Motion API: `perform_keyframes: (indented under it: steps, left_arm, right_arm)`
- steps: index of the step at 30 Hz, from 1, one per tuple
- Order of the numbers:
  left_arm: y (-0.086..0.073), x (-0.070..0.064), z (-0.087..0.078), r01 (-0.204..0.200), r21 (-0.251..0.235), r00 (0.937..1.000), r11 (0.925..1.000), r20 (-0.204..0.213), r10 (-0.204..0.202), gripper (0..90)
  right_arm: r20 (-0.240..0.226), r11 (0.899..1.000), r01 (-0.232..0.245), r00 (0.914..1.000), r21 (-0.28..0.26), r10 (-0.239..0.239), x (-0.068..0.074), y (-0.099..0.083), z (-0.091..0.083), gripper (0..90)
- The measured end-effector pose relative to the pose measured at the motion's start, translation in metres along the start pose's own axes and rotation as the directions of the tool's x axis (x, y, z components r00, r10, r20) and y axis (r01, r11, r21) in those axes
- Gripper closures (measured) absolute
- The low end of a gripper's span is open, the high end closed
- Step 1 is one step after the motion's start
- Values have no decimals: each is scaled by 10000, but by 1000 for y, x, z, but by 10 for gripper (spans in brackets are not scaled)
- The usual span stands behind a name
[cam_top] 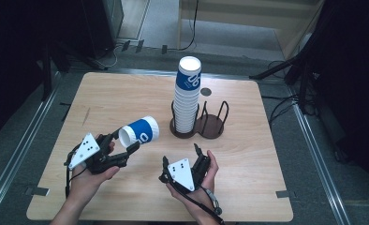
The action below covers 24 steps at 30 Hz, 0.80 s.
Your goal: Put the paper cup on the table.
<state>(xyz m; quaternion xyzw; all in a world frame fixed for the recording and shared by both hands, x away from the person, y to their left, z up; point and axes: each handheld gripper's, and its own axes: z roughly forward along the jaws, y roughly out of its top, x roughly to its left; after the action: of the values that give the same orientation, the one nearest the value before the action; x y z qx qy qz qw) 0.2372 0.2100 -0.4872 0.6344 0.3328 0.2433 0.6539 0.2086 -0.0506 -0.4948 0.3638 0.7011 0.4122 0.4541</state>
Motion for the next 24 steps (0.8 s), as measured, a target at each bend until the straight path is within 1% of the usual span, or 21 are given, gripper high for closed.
perform_keyframes:
  steps: [1,2,3,4,5,6,7,10,11,12,13,14,15,16,17,18,20,21,22,23,24]
  left_arm:
    - [0,0,0,64,-74,10000,10000,17,-64,290]
    - [0,0,0,64,-74,10000,10000,17,-64,290]
    - [-1,0,1,52,-185,10000,9998,-27,-52,290]
    - [-1,0,1,52,-185,10000,9998,-27,-52,290]
    - [-2,-1,3,14,-216,10000,9998,-33,-15,290]
    - [-2,-1,3,14,-216,10000,9998,-33,-15,290]
    - [-4,-3,4,-62,-227,10000,9997,-25,62,290]
    - [-5,-3,5,-77,-230,10000,9997,9,77,290]
    - [-5,-3,6,-77,-288,10000,9996,11,78,290]
    - [-5,-3,6,-77,-288,10000,9996,11,78,290]
    - [-4,-3,5,-33,-396,10000,9992,-39,32,290]
    - [-4,-3,5,-33,-396,10000,9992,-39,32,290]
    - [-3,-3,6,-74,-502,10000,9987,-63,71,290]
    - [-3,-3,6,-74,-502,10000,9987,-63,71,290]
    - [-2,-3,6,-35,-609,9999,9981,-126,27,290]
    - [-2,-3,6,-35,-609,9999,9981,-126,27,290]
    - [-2,-3,6,-10,-686,9998,9976,-198,-4,291]
    - [-2,-3,7,-89,-684,9997,9976,-222,73,291]
    - [-2,-3,7,-89,-684,9997,9976,-222,73,291]
    - [-2,-4,7,-133,-687,9997,9975,-228,118,291]
    - [-2,-4,7,-146,-700,9996,9974,-239,129,291]
  right_arm:
    - [67,9995,-315,9995,-76,315,-3,1,0,7]
    - [67,9995,-315,9995,-76,315,-3,1,0,7]
    - [11,9982,-594,9982,-62,595,-6,2,0,39]
    - [11,9982,-594,9982,-62,595,-6,2,0,39]
    - [375,9987,-476,9981,-156,482,-6,2,-1,88]
    - [375,9987,-476,9981,-156,482,-6,2,-1,88]
    - [677,9992,-309,9972,-256,326,-6,2,-2,131]
    - [626,9979,-579,9963,-292,597,-8,4,-1,133]
    - [489,9948,-967,9940,-329,982,-10,7,-1,139]
    - [489,9948,-967,9940,-329,982,-10,7,-1,139]
    - [144,9874,-1537,9879,-369,1544,-11,10,1,151]
    - [144,9874,-1537,9879,-369,1544,-11,10,1,151]
    - [-314,9794,-2005,9793,-219,1998,-11,14,3,152]
    - [-314,9794,-2005,9793,-219,1998,-11,14,3,152]
    - [-478,9704,-2409,9696,-154,2399,-9,18,3,153]
    - [-478,9704,-2409,9696,-154,2399,-9,18,3,153]
    - [-945,9541,-2994,9496,92,2989,-7,22,2,191]
    - [-1258,9421,-3335,9337,347,3352,-5,28,1,123]
    - [-1258,9421,-3335,9337,347,3352,-5,28,1,123]
    - [-1453,9308,-3628,9195,443,3653,-6,30,1,95]
    - [-1591,9136,-4039,8999,474,4061,-6,33,1,52]
